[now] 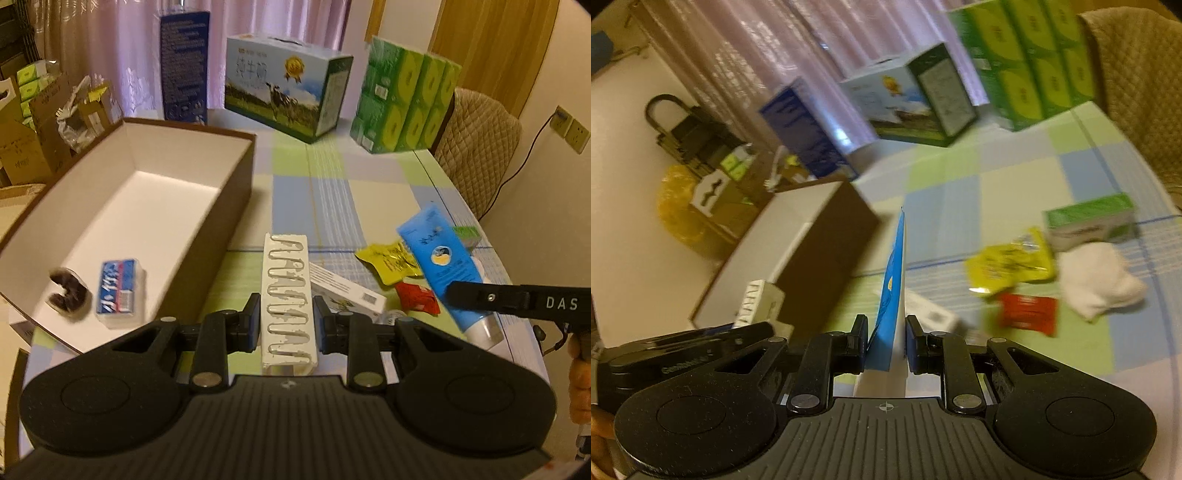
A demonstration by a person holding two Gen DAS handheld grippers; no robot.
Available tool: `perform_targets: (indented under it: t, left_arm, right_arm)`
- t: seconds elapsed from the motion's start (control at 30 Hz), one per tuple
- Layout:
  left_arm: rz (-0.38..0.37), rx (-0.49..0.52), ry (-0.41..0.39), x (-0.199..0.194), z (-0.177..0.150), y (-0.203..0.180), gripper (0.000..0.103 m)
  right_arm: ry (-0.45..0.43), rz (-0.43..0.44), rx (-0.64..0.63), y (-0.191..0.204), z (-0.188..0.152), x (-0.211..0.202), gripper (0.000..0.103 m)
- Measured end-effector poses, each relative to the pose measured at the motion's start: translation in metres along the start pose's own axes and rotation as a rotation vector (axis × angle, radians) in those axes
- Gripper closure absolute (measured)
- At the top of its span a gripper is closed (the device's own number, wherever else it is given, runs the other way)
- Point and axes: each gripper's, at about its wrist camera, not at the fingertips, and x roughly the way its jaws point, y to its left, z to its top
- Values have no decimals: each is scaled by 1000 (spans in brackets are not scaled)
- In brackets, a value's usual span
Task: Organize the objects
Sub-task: 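Carry the holder and toothpaste into the box and lower them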
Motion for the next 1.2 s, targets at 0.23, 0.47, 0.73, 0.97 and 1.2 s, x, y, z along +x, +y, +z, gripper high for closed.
perform_targets:
  t: [0.23, 0.47, 0.73, 0.97, 1.2]
  left_arm:
    - [15, 4, -28, -22, 11, 58, 79]
    - [51, 5, -37, -28, 21, 125, 79]
    - [61, 12, -6, -6, 26, 186, 79]
    - [50, 14, 35, 25, 37, 214, 79]
    - [43, 0, 81, 56, 43, 232, 79]
  right_arm:
    - [15, 94, -20, 70, 3, 41, 86]
    - [46, 115, -38, 131, 2, 97, 86]
    - [59, 21, -69, 167, 5, 150, 86]
    - [92, -122, -172, 193, 4, 195, 86]
    - [150, -260, -253, 200, -2, 241, 86]
